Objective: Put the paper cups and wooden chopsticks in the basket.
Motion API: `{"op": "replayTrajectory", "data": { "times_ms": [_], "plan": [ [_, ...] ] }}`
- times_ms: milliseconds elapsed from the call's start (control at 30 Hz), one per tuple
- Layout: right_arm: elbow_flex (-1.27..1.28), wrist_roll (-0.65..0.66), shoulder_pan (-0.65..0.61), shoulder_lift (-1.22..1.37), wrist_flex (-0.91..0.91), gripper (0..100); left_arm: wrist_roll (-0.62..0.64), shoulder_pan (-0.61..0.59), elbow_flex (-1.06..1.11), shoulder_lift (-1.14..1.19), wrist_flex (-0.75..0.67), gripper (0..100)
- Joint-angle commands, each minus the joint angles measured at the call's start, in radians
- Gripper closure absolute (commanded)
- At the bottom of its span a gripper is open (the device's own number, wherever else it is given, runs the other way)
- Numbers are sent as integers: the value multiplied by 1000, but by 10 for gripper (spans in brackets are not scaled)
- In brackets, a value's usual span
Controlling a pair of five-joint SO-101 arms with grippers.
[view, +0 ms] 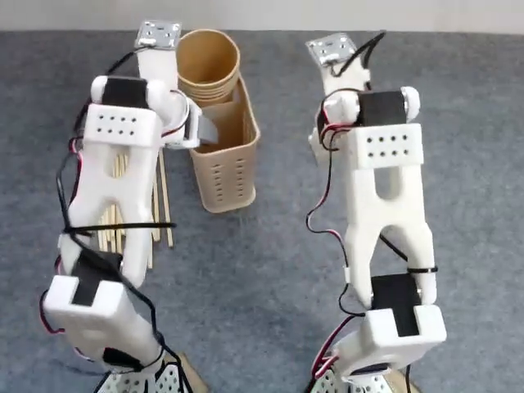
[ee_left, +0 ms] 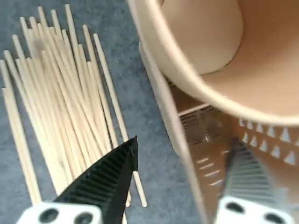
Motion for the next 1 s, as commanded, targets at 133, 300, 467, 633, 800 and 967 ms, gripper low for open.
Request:
{"op": "replayTrajectory", "data": {
  "times_ms": [133, 300, 467, 633, 800, 967],
  "plan": [
    [1, -11, 79, -62, 16, 910, 0, 68, 88, -8, 12, 983],
    [8, 23, 74, -142, 15, 910, 0, 140, -19, -10, 181, 996],
    [10, 23, 79, -157, 22, 910, 3, 145, -188, -18, 281, 996],
    [12, 25, 81, -157, 22, 910, 2, 143, -117, -8, 279, 996],
    [12, 25, 79, -157, 22, 910, 2, 145, -54, -10, 279, 987],
    [12, 25, 74, -157, 22, 910, 5, 142, -54, -16, 279, 845]
  ]
}}
